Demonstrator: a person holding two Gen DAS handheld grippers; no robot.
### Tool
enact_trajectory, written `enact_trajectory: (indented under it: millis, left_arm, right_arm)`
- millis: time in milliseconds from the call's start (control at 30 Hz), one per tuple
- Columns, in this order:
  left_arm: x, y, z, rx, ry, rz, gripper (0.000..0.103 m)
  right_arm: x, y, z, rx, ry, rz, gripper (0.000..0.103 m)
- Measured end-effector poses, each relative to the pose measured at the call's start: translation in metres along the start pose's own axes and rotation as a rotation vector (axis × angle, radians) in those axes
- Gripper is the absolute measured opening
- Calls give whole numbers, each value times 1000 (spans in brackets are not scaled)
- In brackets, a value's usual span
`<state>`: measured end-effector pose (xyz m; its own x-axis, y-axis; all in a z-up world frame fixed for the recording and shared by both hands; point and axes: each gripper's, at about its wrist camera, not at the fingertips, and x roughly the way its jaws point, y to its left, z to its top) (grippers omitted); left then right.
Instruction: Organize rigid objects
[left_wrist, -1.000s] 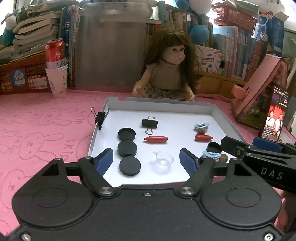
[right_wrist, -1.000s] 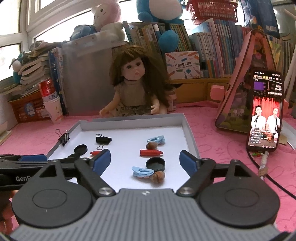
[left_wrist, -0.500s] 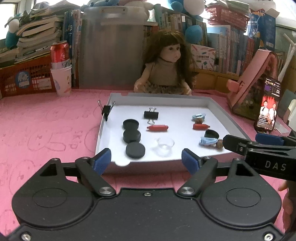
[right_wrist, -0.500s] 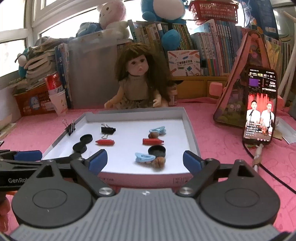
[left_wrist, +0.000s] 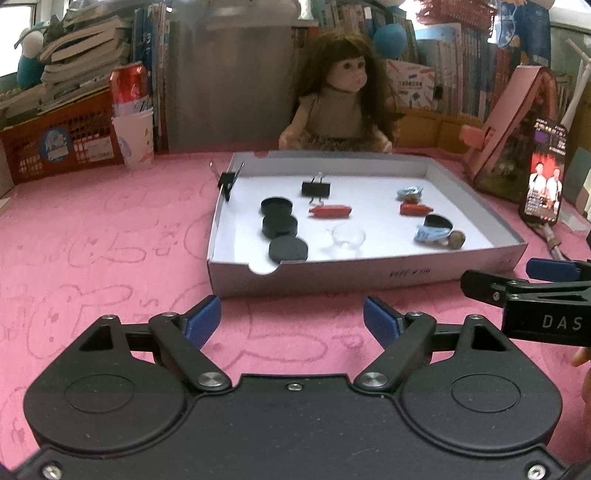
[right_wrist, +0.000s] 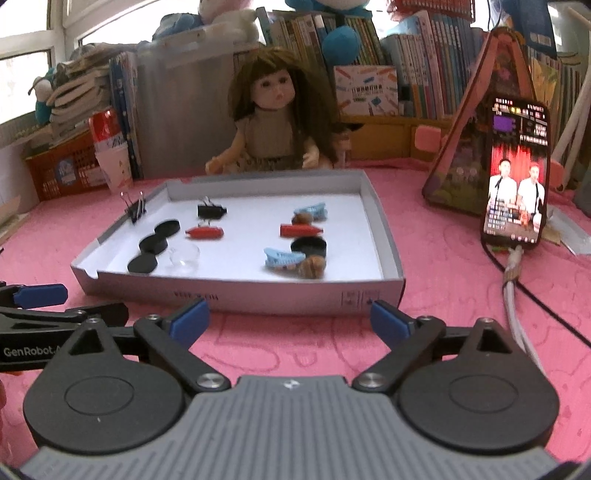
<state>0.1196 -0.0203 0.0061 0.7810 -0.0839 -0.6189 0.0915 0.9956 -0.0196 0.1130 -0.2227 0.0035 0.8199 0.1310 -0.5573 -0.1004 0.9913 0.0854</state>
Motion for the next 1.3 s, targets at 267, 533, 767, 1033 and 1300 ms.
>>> enact_trajectory:
  millis: [267, 533, 767, 1033, 1300]
  left_arm:
    - [10, 1, -9, 16, 16, 28, 83]
    - [15, 2, -8, 10, 10, 30, 88]
    - [18, 3, -7, 9, 18, 23, 92]
    - [21, 3, -6, 10, 29, 16, 100]
    - [23, 3, -6, 4, 33, 20, 102]
  right_arm:
    - [12, -1, -10, -2, 59, -21, 100]
    - [17, 1, -11, -16, 84, -26, 103]
    - [20, 7, -11, -51, 99, -52, 103]
    - [21, 8, -11, -63, 104, -58, 103]
    - [21, 8, -11, -63, 104, -57, 103]
